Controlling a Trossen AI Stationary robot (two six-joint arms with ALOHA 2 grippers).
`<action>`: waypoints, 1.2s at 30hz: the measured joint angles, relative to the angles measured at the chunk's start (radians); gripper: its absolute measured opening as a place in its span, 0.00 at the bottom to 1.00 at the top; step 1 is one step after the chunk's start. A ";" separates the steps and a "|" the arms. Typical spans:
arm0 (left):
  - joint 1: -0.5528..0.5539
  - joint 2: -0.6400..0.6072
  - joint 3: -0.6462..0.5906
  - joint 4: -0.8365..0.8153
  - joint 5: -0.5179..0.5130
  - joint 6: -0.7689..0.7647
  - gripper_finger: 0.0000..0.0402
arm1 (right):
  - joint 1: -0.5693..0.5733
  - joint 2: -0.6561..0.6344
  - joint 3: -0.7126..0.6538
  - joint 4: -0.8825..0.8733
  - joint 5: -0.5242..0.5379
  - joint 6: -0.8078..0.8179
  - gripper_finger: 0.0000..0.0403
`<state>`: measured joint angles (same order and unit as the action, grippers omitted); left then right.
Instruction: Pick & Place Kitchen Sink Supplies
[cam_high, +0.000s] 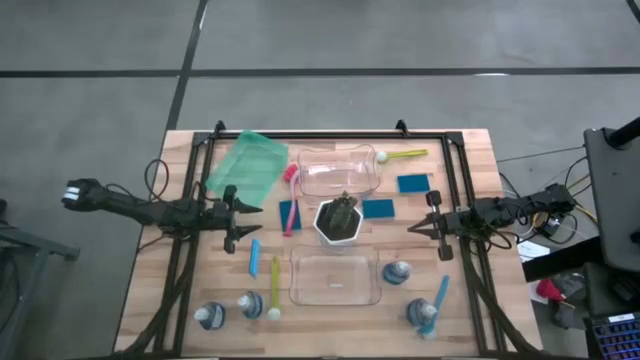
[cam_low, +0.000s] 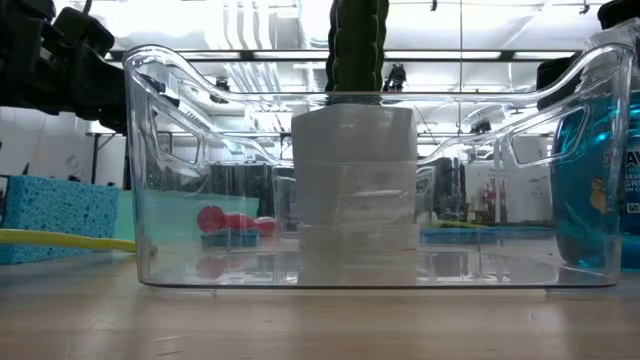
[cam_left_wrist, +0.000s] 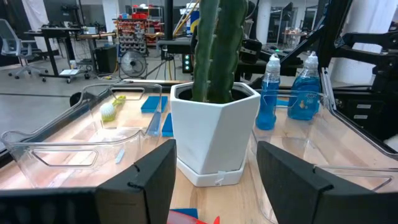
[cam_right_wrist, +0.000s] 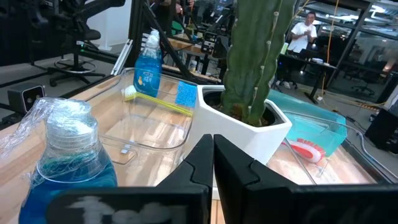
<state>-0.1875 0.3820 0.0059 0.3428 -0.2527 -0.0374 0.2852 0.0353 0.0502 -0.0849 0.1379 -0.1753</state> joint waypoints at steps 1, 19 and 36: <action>0.000 0.000 0.000 0.000 0.000 0.000 0.54 | 0.000 0.000 0.000 0.000 0.000 0.000 0.02; 0.000 0.000 0.000 -0.004 0.000 0.000 0.54 | -0.002 0.001 0.000 0.005 0.029 -0.700 0.02; 0.000 0.000 0.000 -0.009 0.000 0.000 0.54 | -0.002 0.004 0.002 0.602 -0.142 0.709 0.02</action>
<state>-0.1872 0.3823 0.0059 0.3336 -0.2527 -0.0376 0.2835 0.0391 0.0521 0.5169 -0.0036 0.5340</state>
